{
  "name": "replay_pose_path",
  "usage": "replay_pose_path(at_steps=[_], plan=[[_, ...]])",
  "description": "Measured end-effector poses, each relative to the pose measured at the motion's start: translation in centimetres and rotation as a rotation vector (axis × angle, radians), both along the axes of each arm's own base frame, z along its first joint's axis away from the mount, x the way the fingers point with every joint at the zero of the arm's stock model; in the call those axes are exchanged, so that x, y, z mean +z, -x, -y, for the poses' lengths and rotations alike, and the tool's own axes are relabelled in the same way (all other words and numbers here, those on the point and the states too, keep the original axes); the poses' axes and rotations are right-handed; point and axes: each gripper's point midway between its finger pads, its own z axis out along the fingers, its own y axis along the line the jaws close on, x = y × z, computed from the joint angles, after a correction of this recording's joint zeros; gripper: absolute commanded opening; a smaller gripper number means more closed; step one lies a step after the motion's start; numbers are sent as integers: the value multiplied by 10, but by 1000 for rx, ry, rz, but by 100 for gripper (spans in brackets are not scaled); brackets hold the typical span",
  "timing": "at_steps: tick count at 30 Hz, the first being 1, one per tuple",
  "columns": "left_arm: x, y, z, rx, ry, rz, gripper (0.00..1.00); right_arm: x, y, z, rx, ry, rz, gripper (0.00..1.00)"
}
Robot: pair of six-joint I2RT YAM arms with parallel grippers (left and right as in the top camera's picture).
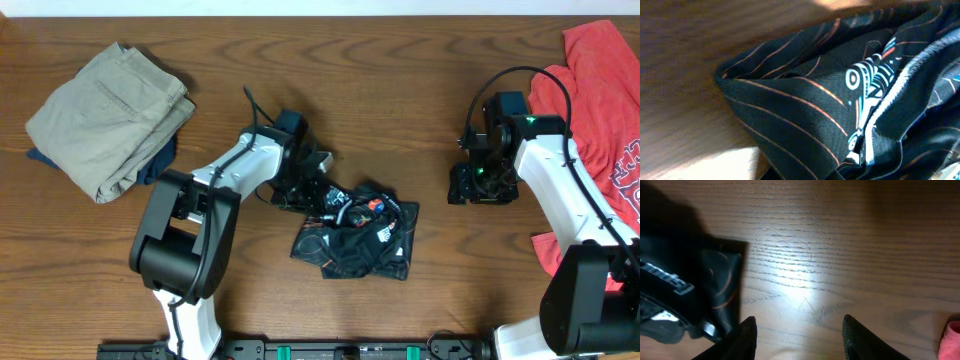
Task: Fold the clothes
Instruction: 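Carry the folded jersey left onto the khaki garment with the left gripper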
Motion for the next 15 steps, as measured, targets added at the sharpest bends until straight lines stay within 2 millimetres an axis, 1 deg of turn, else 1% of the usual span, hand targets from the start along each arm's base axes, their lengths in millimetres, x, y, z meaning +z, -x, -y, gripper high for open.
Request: replay_pose_path(at_steps=[2, 3, 6, 8, 10, 12, 13, 15], plan=[[1, -8, -14, 35, -42, 4, 6, 0, 0, 0, 0, 0, -2, 52], [4, -15, -23, 55, -66, 20, 6, 0, 1, 0, 0, 1, -5, 52], [20, -41, -55, 135, -138, 92, 6, 0, 4, 1, 1, 7, -15, 52], [42, -64, -82, 206, -193, 185, 6, 0, 4, 2, 1, 12, -17, 51], [65, -83, -107, 268, -243, 279, 6, 0, 4, 2, 1, 13, -18, 51], [93, -103, -140, 346, -310, 391, 6, 0, 4, 2, 0, 14, -18, 51], [104, -111, -153, 380, -335, 436, 6, 0, 4, 3, 1, 15, -18, 51], [130, -129, -191, 474, -404, 547, 6, 0, 4, 3, 1, 16, -18, 52]])
